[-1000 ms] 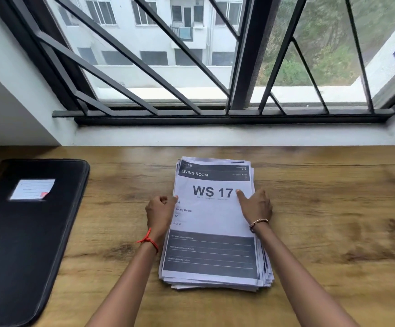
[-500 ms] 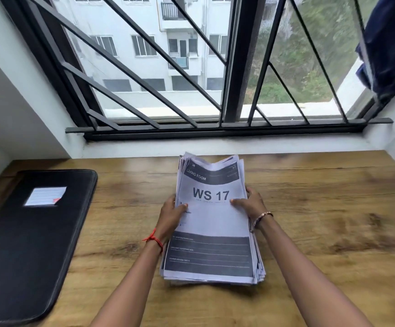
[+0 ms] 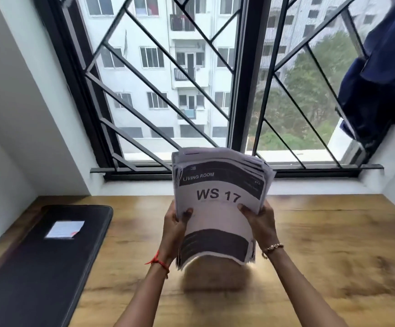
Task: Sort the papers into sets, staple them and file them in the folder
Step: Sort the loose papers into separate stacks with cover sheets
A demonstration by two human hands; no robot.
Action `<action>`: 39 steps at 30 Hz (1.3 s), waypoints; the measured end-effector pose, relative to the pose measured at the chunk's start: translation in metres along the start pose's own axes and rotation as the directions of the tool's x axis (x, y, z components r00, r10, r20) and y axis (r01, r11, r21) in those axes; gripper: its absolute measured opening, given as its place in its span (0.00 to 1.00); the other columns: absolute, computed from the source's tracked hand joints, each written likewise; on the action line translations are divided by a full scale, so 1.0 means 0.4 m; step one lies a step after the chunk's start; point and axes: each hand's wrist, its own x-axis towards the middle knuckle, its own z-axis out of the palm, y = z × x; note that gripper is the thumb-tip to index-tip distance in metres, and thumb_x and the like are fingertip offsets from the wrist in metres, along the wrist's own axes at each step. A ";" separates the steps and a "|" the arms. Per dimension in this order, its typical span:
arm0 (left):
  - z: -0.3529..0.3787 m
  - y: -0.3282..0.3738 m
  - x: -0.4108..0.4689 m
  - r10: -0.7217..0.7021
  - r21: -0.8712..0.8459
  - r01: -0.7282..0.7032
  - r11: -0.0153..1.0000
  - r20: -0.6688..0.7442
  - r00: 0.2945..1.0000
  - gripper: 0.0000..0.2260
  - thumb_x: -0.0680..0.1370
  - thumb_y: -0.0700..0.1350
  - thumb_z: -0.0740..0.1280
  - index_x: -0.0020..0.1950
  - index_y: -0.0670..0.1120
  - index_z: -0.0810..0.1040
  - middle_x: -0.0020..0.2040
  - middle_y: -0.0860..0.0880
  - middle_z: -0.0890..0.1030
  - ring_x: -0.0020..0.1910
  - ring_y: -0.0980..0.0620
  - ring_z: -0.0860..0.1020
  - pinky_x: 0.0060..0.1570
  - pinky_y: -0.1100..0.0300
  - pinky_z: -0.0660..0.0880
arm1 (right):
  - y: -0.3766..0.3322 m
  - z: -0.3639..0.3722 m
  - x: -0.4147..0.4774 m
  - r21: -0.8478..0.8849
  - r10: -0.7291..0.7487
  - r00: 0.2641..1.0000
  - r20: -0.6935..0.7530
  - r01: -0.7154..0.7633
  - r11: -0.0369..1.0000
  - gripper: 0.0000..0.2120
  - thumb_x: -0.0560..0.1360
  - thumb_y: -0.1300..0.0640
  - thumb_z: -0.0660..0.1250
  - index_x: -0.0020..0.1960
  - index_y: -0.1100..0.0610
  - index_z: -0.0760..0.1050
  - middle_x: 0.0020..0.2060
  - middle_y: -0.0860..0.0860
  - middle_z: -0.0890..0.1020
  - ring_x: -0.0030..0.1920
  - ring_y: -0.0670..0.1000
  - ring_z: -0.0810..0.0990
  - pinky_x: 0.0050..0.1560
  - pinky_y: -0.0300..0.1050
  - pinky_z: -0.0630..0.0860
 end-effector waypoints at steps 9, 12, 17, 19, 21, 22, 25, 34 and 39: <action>-0.027 -0.033 -0.030 -0.081 0.001 0.081 0.997 -0.017 0.997 0.27 0.63 0.58 0.73 0.55 0.42 0.77 0.48 0.45 0.83 0.48 0.48 0.82 0.45 0.53 0.80 | 0.034 0.005 -0.059 -0.040 0.057 0.998 0.027 -0.056 0.998 0.07 0.71 0.64 0.71 0.46 0.62 0.75 0.37 0.50 0.79 0.38 0.51 0.78 0.32 0.33 0.77; -0.031 -0.041 -0.032 -0.101 0.005 0.101 0.995 -0.025 0.995 0.20 0.67 0.50 0.72 0.54 0.41 0.77 0.48 0.42 0.83 0.48 0.45 0.81 0.47 0.48 0.80 | 0.039 -0.005 -0.063 -0.029 0.037 0.999 0.007 -0.037 0.999 0.07 0.70 0.65 0.71 0.46 0.63 0.75 0.37 0.53 0.79 0.37 0.50 0.78 0.30 0.31 0.75; -0.039 -0.049 -0.028 -0.169 0.024 0.169 0.985 -0.025 0.985 0.08 0.70 0.36 0.73 0.47 0.42 0.80 0.42 0.46 0.83 0.41 0.49 0.81 0.42 0.56 0.80 | 0.047 -0.028 -0.064 0.132 0.107 0.994 0.027 -0.109 0.985 0.09 0.66 0.67 0.73 0.42 0.58 0.76 0.39 0.54 0.81 0.40 0.55 0.80 0.32 0.35 0.78; -0.039 -0.038 -0.018 -0.165 0.029 0.166 0.986 -0.019 0.986 0.08 0.70 0.34 0.72 0.47 0.42 0.80 0.40 0.48 0.84 0.39 0.52 0.82 0.40 0.58 0.80 | 0.018 -0.034 -0.049 0.182 0.073 0.997 0.034 -0.078 0.980 0.11 0.66 0.66 0.74 0.46 0.61 0.76 0.39 0.54 0.81 0.40 0.56 0.80 0.33 0.36 0.78; -0.039 -0.030 -0.011 -0.158 0.025 0.158 0.987 -0.013 0.987 0.08 0.69 0.33 0.72 0.47 0.42 0.81 0.40 0.49 0.84 0.39 0.53 0.82 0.39 0.59 0.79 | -0.023 -0.034 -0.031 0.209 -0.018 1.000 0.001 0.017 0.978 0.21 0.64 0.56 0.77 0.52 0.63 0.74 0.43 0.56 0.81 0.43 0.57 0.79 0.37 0.40 0.79; -0.040 -0.028 -0.009 -0.159 0.014 0.159 0.987 -0.014 0.987 0.09 0.69 0.33 0.72 0.47 0.42 0.81 0.40 0.49 0.84 0.39 0.53 0.82 0.38 0.60 0.79 | -0.049 -0.033 -0.021 0.195 -0.072 0.996 -0.045 0.079 0.978 0.26 0.64 0.50 0.76 0.55 0.62 0.72 0.47 0.57 0.80 0.46 0.56 0.79 0.42 0.42 0.78; -0.045 -0.025 -0.007 -0.172 -0.012 0.172 0.985 0.000 0.985 0.10 0.69 0.31 0.71 0.48 0.41 0.81 0.41 0.47 0.84 0.40 0.51 0.82 0.38 0.60 0.79 | -0.150 -0.030 0.011 -0.075 -0.399 0.891 -0.217 0.392 0.917 0.30 0.66 0.46 0.67 0.62 0.61 0.67 0.56 0.56 0.75 0.54 0.52 0.75 0.54 0.39 0.72; -0.055 -0.015 -0.008 -0.188 -0.026 0.190 0.981 0.071 0.980 0.18 0.63 0.39 0.77 0.52 0.41 0.80 0.44 0.46 0.85 0.43 0.48 0.83 0.40 0.58 0.79 | -0.295 0.133 0.033 -0.507 -0.815 0.370 0.446 0.855 0.111 0.28 0.76 0.40 0.55 0.67 0.59 0.65 0.65 0.58 0.73 0.68 0.54 0.68 0.69 0.57 0.57; -0.061 -0.011 -0.009 -0.201 -0.001 0.202 0.979 0.077 0.977 0.17 0.61 0.39 0.75 0.49 0.39 0.81 0.41 0.46 0.84 0.40 0.50 0.82 0.38 0.60 0.78 | -0.246 0.173 0.012 -0.535 -0.681 0.417 0.602 0.843 0.043 0.28 0.74 0.39 0.56 0.65 0.58 0.70 0.58 0.53 0.77 0.59 0.53 0.75 0.64 0.55 0.60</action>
